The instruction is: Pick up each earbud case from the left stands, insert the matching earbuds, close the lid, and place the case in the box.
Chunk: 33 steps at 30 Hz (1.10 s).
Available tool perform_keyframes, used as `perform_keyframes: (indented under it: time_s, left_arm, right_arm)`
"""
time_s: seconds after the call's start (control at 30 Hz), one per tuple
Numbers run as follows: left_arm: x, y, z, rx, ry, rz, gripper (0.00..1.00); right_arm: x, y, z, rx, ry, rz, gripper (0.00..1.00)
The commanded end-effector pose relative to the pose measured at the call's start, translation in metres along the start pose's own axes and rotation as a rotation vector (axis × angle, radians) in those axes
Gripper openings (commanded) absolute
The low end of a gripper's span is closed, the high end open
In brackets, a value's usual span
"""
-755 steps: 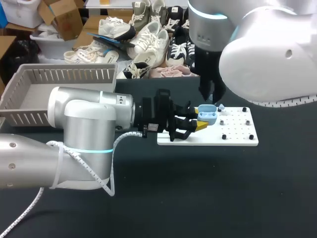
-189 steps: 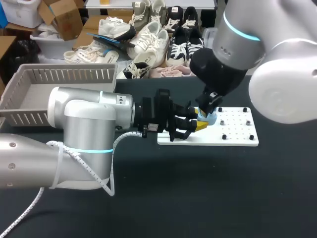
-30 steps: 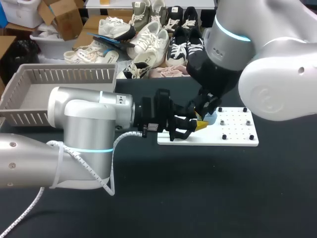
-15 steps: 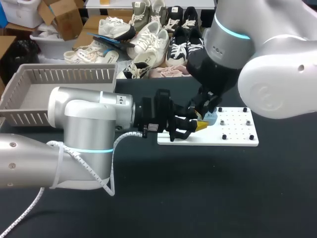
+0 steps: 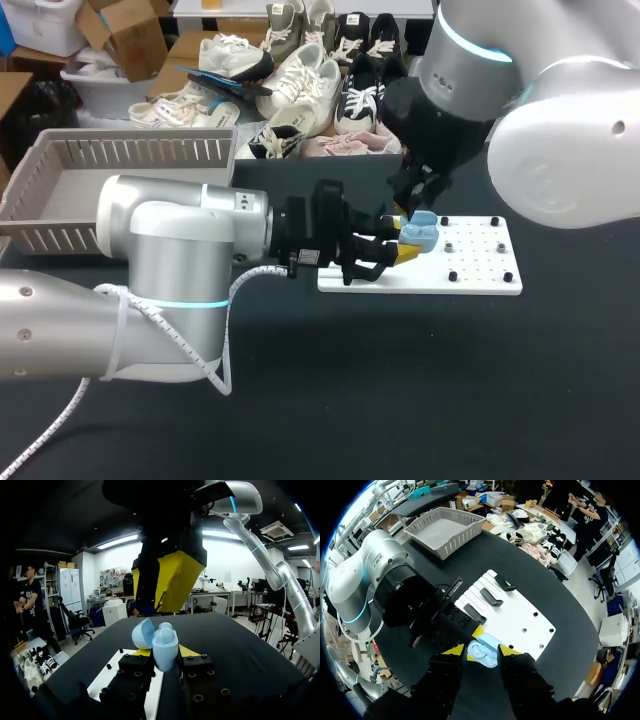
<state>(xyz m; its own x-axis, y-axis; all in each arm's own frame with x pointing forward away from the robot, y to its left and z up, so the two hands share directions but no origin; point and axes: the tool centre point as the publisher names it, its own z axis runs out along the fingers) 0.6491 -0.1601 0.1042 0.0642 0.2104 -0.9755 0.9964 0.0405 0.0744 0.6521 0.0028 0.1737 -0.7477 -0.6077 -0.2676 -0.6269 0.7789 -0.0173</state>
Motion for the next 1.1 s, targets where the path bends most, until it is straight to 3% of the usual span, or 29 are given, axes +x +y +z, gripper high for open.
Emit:
perform_keyframes:
  time_s: [0.03, 0.4, 0.77, 1.1]
  left_arm:
    - [0.0, -0.002, 0.001, -0.008, -0.002, 0.001, 0.0]
    - [0.0, -0.002, 0.001, -0.008, -0.002, 0.001, 0.0]
    - [0.0, -0.002, 0.001, -0.008, -0.002, 0.001, 0.0]
    - [0.0, -0.002, 0.001, -0.008, -0.002, 0.001, 0.0]
  right_arm:
    - [-0.003, -0.01, -0.002, 0.015, -0.029, 0.027, 0.37]
    - [-0.025, -0.045, 0.013, 0.016, -0.041, 0.114, 0.37]
    - [-0.017, -0.043, 0.035, -0.004, 0.005, 0.122, 0.37]
    - [-0.003, -0.037, 0.03, -0.008, 0.011, 0.13, 0.36]
